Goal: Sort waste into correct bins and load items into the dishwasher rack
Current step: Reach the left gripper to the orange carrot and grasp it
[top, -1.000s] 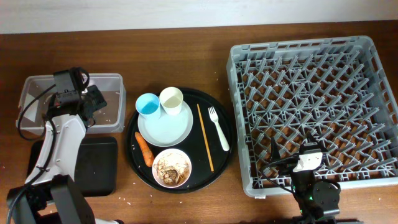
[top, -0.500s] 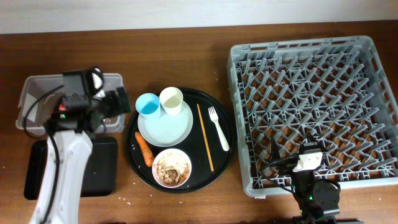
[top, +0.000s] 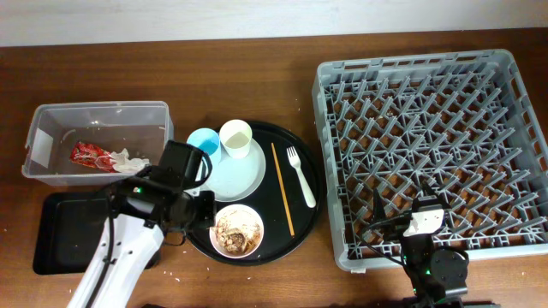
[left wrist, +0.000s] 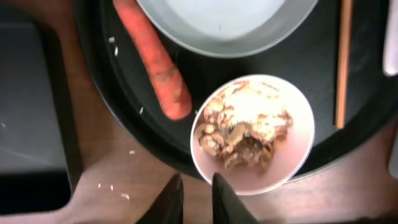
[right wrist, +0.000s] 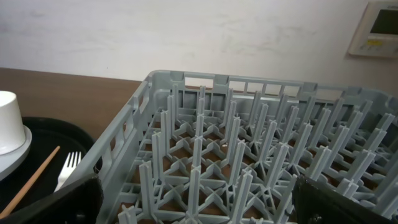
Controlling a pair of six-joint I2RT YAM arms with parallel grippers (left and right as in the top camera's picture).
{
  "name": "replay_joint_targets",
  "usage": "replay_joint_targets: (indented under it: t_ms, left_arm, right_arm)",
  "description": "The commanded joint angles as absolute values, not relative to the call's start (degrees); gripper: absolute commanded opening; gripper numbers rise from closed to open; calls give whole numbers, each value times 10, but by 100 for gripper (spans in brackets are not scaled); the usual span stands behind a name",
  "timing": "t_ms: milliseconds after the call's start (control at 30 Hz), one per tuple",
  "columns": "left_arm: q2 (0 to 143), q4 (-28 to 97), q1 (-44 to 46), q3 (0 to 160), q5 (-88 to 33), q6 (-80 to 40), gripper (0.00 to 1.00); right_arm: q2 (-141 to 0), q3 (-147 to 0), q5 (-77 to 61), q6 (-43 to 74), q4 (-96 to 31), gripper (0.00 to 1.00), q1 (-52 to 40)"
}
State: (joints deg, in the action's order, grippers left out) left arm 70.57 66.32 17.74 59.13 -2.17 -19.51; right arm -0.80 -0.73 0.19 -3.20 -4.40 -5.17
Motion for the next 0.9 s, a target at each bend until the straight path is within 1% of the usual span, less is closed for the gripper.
replay_joint_targets:
  t_ms: [0,100,133,200,233,267,300,333,367,400,433,467,533,600,667,800,833,867]
  left_arm:
    - [701,606,180,521,27,-272,11]
    - [701,531,180,473,54,-315,13]
    - [701,498,180,459,56,-315,21]
    - [708,450,180,446,71,-317,28]
    - [715,437,179,446,80,-329,28]
    - [726,434,180,446,96,-346,31]
    - [743,429,178,446,108,-350,36]
    - [767,420,174,446,107,-378,47]
    - [788,408,174,446,98,-380,58]
    - [805,402,173,446,97,-380,76]
    - [818,396,173,446,92,-380,84]
    - [824,393,171,446,86,-380,84]
    - [830,392,163,446,79,-380,81]
    - [830,395,163,446,62,-379,73]
    - [830,395,160,446,58,-376,60]
    - [828,397,141,447,36,-375,43]
    - [828,397,130,447,36,-372,39]
    - [828,399,119,447,36,-366,38]
  right_arm:
    - [-4,-3,8,-30,-46,99,-48]
    - [-4,-3,8,-30,-46,99,-48]
    - [-4,-3,8,-30,-46,99,-48]
    - [-4,-3,8,-30,-46,99,-48]
    - [-4,-3,9,-30,-46,99,-48]
    - [-4,-3,9,-30,-46,99,-48]
    - [-4,-3,8,-30,-46,99,-48]
    - [-4,-3,8,-30,-46,99,-48]
    - [-4,-3,8,-30,-46,99,-48]
    - [-4,-3,9,-30,-46,99,-48]
    - [-4,-3,8,-30,-46,99,-48]
    - [-4,-3,8,-30,-46,99,-48]
    - [-4,-3,8,-30,-46,99,-48]
    - [-4,-3,8,-30,-46,99,-48]
    - [-4,-3,8,-30,-46,99,-48]
    - [-4,-3,8,-30,-46,99,-48]
    - [-4,-3,8,-30,-46,99,-48]
    - [-4,-3,8,-30,-46,99,-48]
